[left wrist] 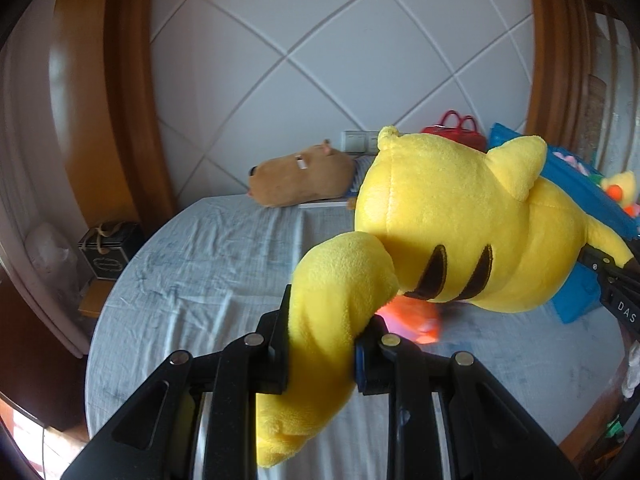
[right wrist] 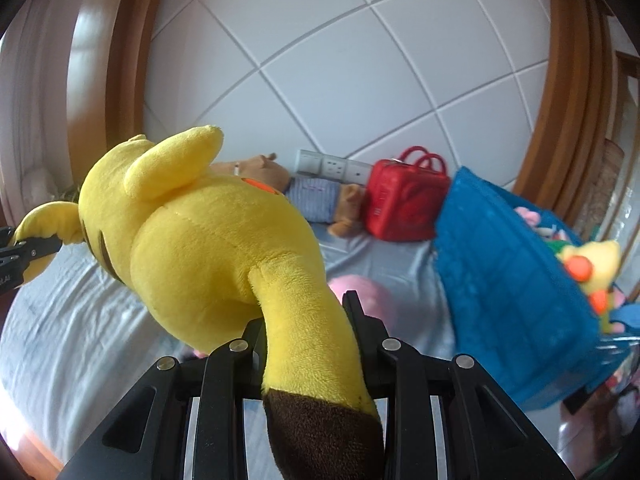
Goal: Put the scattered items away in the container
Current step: 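Lift Pikachu with both grippers and carry it toward the blue crate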
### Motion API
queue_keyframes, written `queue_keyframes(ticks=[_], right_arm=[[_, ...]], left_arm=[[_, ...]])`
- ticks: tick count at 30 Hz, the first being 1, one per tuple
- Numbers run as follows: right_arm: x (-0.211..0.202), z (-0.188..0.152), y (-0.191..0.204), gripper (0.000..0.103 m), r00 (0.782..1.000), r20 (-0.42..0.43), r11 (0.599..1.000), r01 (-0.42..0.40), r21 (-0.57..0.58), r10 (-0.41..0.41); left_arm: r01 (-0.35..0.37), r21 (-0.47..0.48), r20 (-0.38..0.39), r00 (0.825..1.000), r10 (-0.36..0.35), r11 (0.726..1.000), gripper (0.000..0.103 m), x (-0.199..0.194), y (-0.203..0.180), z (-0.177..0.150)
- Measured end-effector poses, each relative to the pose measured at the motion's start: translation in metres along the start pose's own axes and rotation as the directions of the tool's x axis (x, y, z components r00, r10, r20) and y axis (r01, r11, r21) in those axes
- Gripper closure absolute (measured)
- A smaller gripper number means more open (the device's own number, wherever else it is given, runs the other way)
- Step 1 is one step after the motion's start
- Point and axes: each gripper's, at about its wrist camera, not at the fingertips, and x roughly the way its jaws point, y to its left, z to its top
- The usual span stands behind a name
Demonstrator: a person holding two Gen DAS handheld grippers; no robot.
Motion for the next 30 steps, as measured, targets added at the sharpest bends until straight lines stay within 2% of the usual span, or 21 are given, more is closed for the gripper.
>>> queue_keyframes(ticks=[8, 13, 19, 24, 30], right_arm=[[-0.045, -0.044, -0.057, 0.075, 0.995, -0.028, 0.994, 0.095, 0.051, -0.093], [-0.075, -0.072, -0.086, 0.075, 0.981, -0.061, 0.975, 0.188, 0.119, -0.182], [-0.122, -0.116, -0.119, 0.075, 0.939, -0.144, 0.921, 0.336, 0.197, -0.311], [-0.158, -0.15, -0.155, 0.075, 0.898, -0.216, 0.869, 0.429, 0.245, -0.383], [-0.187, -0.185, -0.201, 0.075, 0.864, -0.261, 0.822, 0.494, 0.282, -0.43]], left_arm=[[0.077, 0.07, -0.006, 0.997, -0.077, 0.995, 0.081, -0.017, -0.075, -0.01], [0.179, 0.153, -0.013, 0.984, -0.179, 0.972, 0.081, -0.027, -0.113, -0.014], [0.323, 0.263, -0.056, 0.946, -0.32, 0.909, 0.081, -0.039, -0.171, -0.027], [0.425, 0.324, -0.109, 0.904, -0.413, 0.845, 0.081, -0.05, -0.222, -0.042], [0.47, 0.37, -0.146, 0.881, -0.449, 0.801, 0.081, -0.061, -0.285, -0.057]])
